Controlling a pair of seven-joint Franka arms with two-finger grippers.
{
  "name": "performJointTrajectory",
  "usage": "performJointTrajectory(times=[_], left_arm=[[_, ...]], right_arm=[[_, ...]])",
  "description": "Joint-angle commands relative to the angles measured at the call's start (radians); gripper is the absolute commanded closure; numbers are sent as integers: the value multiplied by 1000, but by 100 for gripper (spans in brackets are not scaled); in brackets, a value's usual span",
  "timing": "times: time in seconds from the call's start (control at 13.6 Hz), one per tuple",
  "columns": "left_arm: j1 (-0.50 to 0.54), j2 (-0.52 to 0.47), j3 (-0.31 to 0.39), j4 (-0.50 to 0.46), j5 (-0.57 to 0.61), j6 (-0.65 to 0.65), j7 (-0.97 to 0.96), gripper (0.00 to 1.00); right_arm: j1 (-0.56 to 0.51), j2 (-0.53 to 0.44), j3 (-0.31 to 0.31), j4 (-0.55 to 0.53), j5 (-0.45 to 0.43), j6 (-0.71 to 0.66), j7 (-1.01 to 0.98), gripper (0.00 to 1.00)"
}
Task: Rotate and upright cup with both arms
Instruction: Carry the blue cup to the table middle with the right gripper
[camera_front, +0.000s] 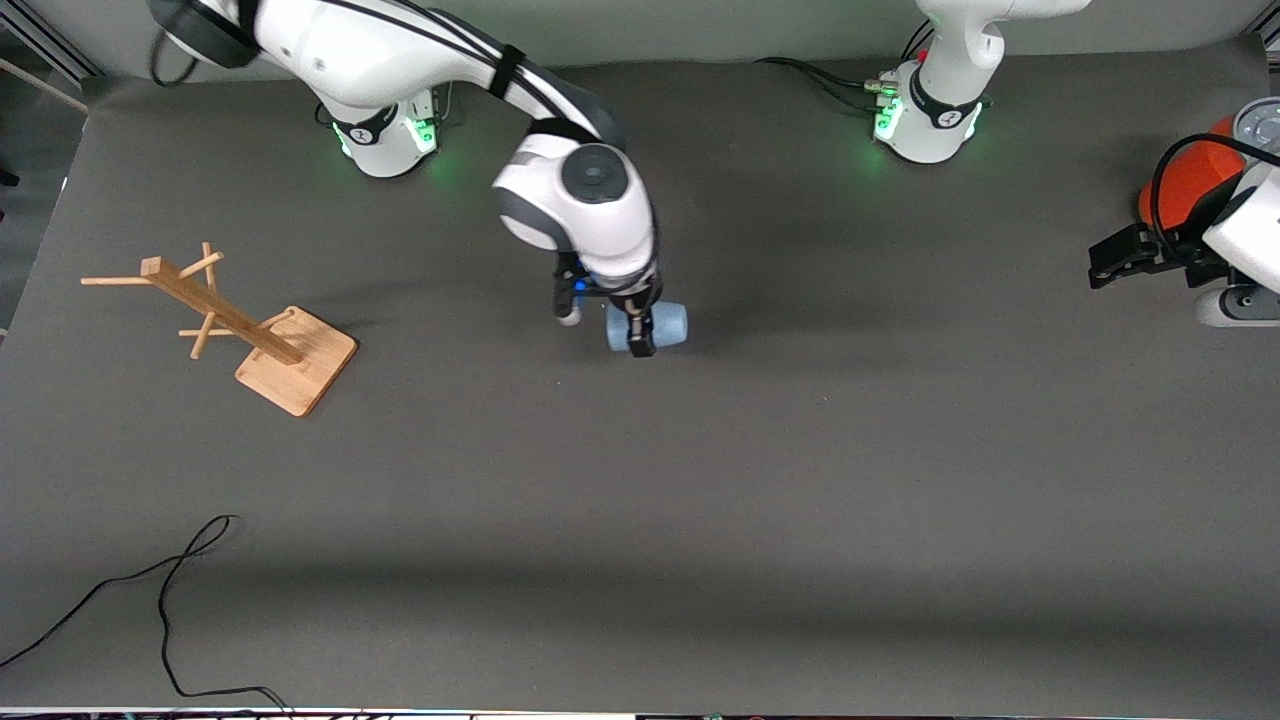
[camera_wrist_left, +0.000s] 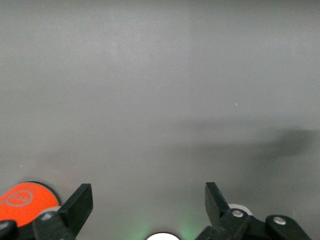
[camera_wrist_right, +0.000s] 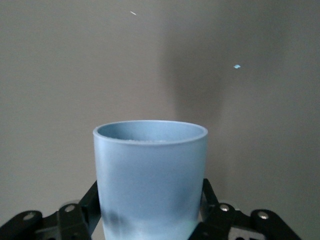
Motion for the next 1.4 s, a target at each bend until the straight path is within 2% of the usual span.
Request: performJointTrajectory(times=[0.0, 0.15, 0.44, 0.52, 0.59, 0.89, 1.03, 1.18, 1.33], left_arm=[[6, -10, -9, -9, 0, 16, 11, 0], [-2, -10, -8, -6, 5, 13, 11, 0], [-3, -5, -8, -1, 11, 5, 12, 0], [-3, -5, -8, -1, 11, 5, 12, 0], [-2, -4, -8, -1, 11, 5, 12, 0], [-2, -4, -8, -1, 9, 5, 11, 0], [-2, -2, -8, -1, 9, 8, 11, 0], [-2, -2, -8, -1, 9, 5, 11, 0], [-5, -4, -8, -1, 9, -4, 3, 0]], right_arm=[[70, 116, 4, 54, -133, -13, 156, 43], [88, 149, 4, 48, -167, -13, 182, 42], [96, 202, 4, 49, -169, -13, 182, 39], [96, 205, 4, 51, -165, -13, 184, 26], [96, 207, 4, 49, -165, -13, 182, 0], [88, 201, 23, 52, -164, -29, 165, 0], [52, 193, 85, 57, -161, -87, 105, 0], [-29, 173, 196, 57, -153, -159, 58, 0], [-89, 149, 280, 57, -146, -252, -1, 0]])
